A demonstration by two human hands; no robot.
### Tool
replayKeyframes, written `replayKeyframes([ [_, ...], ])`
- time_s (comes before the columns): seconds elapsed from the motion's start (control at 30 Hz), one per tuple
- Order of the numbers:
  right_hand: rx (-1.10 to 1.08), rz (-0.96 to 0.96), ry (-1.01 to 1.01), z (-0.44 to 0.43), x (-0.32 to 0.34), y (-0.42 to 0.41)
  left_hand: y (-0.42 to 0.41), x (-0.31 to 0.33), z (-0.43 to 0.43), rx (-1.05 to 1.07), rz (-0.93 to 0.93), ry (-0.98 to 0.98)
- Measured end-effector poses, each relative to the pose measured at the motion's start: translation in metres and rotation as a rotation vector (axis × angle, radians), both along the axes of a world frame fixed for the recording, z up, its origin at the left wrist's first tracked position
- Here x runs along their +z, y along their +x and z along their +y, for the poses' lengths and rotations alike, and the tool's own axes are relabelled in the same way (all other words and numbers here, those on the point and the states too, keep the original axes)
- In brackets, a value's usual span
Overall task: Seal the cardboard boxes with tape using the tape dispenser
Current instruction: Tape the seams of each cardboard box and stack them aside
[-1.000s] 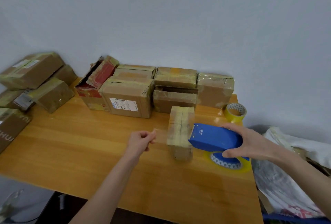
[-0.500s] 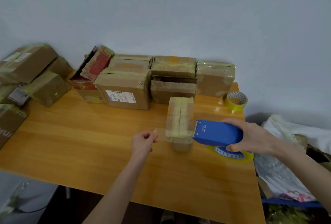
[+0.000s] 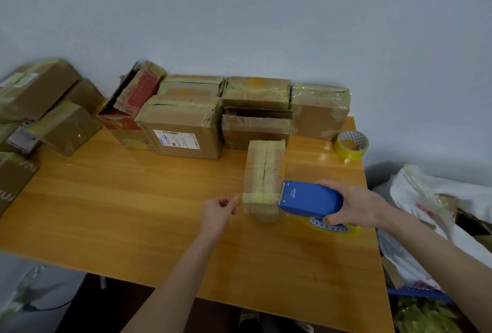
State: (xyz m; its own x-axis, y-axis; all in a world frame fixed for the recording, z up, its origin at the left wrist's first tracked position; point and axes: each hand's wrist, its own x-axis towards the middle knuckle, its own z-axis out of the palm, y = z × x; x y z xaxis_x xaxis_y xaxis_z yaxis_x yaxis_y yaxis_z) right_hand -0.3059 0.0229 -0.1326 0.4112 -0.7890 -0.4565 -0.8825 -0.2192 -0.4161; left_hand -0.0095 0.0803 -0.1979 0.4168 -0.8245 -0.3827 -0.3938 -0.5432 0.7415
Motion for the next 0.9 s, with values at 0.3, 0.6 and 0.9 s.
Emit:
replayKeyframes([
  [0.3, -0.050, -0.013, 0.047, 0.001, -0.012, -0.001, 0.018, -0.005, 0.017, -0.102, -0.259, 0.003],
  [0.6, -0.043, -0.169, 0.059, 0.004, -0.022, 0.018, -0.020, 0.031, 0.002, -0.124, 0.243, -0.216],
  [0.9, -0.022, -0.221, 0.100, 0.004, -0.031, 0.032, -0.002, 0.022, 0.008, -0.439, -0.458, -0.214],
])
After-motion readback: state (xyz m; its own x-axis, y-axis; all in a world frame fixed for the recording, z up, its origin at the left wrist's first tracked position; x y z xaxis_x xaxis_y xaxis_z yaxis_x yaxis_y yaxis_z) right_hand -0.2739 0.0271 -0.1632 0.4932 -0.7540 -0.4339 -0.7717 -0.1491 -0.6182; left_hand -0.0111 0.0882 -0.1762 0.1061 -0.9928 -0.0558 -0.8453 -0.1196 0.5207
